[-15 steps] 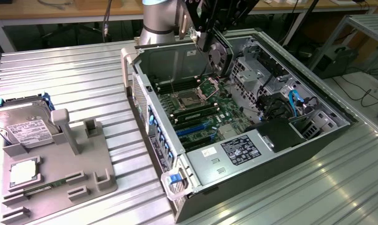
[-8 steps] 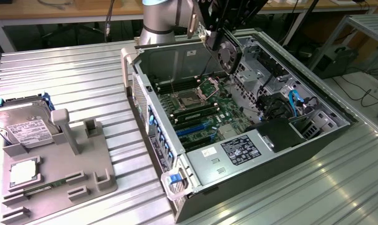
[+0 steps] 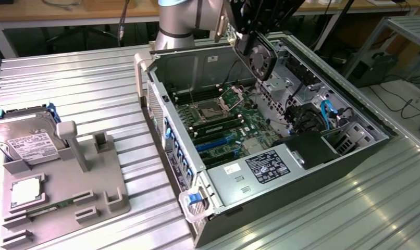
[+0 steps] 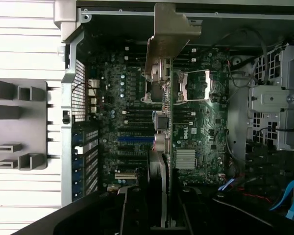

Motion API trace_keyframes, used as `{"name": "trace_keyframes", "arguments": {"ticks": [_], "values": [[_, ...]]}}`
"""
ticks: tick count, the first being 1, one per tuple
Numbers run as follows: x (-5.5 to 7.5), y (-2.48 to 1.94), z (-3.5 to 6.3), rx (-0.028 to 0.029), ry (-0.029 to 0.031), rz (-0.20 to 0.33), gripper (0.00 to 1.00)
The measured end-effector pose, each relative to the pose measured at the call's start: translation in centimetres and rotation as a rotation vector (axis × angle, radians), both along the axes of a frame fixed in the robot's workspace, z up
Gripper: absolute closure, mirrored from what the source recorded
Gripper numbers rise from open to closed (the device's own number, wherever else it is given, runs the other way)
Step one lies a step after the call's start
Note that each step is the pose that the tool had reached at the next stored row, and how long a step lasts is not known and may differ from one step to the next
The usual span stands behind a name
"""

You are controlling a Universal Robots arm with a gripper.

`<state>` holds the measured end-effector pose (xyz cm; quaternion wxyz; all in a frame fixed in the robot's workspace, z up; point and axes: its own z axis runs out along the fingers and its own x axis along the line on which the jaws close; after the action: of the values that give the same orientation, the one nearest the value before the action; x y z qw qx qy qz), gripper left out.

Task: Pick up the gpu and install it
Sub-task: 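Pick up the gpu and move the gpu toward the slot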

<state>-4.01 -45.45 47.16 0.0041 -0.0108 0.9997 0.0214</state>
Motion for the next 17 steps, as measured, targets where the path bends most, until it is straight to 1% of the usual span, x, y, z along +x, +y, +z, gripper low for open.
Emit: {"name": "trace_keyframes", "arguments": {"ticks": [8,12,17], "values": [[2.2,0.00,-0.04,0.0000,0.0000,0.000,0.72],[2.7,0.00,-0.09,0.0001,-0.0006,0.000,0.72],[2.8,0.00,-0.10,0.0000,-0.0008,0.000,0.72]]}}
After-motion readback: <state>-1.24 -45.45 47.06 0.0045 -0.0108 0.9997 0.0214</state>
